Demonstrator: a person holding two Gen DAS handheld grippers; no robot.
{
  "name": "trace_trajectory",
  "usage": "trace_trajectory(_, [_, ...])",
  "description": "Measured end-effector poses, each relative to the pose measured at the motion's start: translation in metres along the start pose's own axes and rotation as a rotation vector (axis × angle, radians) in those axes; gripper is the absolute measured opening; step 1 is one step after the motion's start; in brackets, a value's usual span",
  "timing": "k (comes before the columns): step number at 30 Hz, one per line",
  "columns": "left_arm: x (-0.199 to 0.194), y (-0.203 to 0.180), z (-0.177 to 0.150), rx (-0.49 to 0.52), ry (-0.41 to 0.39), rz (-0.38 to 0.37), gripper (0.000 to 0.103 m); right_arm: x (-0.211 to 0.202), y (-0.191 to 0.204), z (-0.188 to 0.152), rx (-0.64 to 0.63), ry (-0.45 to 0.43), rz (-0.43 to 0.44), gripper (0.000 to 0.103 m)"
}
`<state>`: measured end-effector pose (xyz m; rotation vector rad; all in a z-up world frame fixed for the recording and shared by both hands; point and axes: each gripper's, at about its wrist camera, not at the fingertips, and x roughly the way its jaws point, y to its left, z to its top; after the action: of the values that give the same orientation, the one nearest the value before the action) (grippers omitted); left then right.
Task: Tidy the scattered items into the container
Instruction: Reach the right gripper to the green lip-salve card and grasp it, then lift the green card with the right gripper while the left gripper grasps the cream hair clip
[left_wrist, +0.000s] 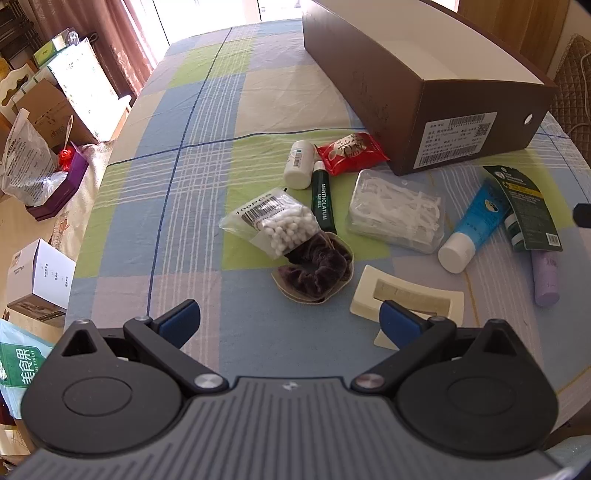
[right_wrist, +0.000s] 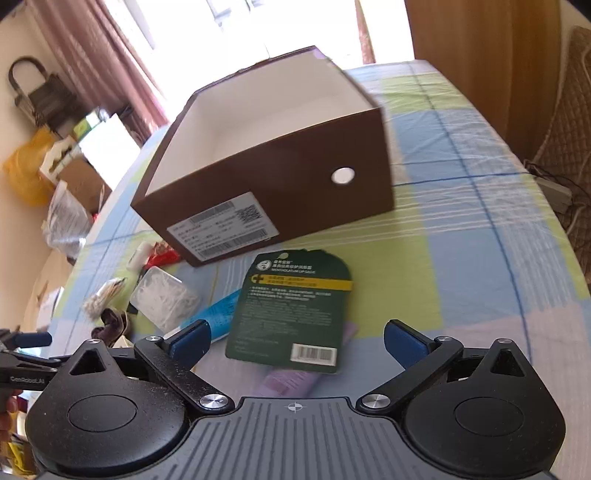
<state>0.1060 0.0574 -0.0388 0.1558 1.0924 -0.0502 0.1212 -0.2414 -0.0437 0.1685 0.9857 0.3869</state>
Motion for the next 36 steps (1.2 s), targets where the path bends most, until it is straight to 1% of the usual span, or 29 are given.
trace_trajectory(7, [0.007,0.002,0.006,0.014,0.003,-0.017,0.102,0.041,0.002,0.008,0.057,0.1,-0.02,0.103])
trace_trajectory(10, [0.011,0.007,0.008,0.016,0.006,-0.022,0.102,0.053,0.002,0.01,0.075,0.115,-0.032,0.103])
trace_trajectory(11, [0.012,0.008,0.009,0.018,0.005,-0.025,0.102,0.056,0.003,0.011,0.07,0.117,-0.037,0.102])
trace_trajectory(12, [0.012,0.009,0.009,0.022,0.002,-0.028,0.102,0.059,0.004,0.012,0.063,0.12,-0.043,0.097])
trace_trajectory(13, [0.013,0.01,0.01,0.027,0.0,-0.03,0.102,0.063,0.006,0.012,0.053,0.126,-0.047,0.095])
trace_trajectory(17, [0.011,0.011,0.01,0.051,-0.014,-0.05,0.102,0.07,0.012,0.014,-0.007,0.134,-0.065,0.094])
trace_trajectory(19, [0.009,0.008,0.01,0.067,-0.025,-0.071,0.102,0.072,0.015,0.014,-0.04,0.135,-0.075,0.092])
trace_trajectory(22, [0.006,0.004,0.011,0.093,-0.043,-0.104,0.101,0.071,0.02,0.014,-0.093,0.119,-0.086,0.091])
trace_trajectory(25, [-0.001,-0.005,0.013,0.146,-0.078,-0.156,0.101,0.059,0.014,0.015,-0.068,0.096,-0.08,0.091])
trace_trajectory(28, [-0.006,-0.019,0.012,0.236,-0.104,-0.198,0.101,0.046,0.007,0.016,-0.042,0.072,-0.073,0.091])
trace_trajectory(33, [-0.005,-0.046,0.01,0.365,-0.089,-0.254,0.101,0.026,-0.003,0.018,0.001,0.033,-0.062,0.091])
trace_trajectory(36, [0.003,-0.058,0.007,0.411,-0.06,-0.273,0.101,0.016,-0.009,0.016,0.023,0.019,-0.059,0.091])
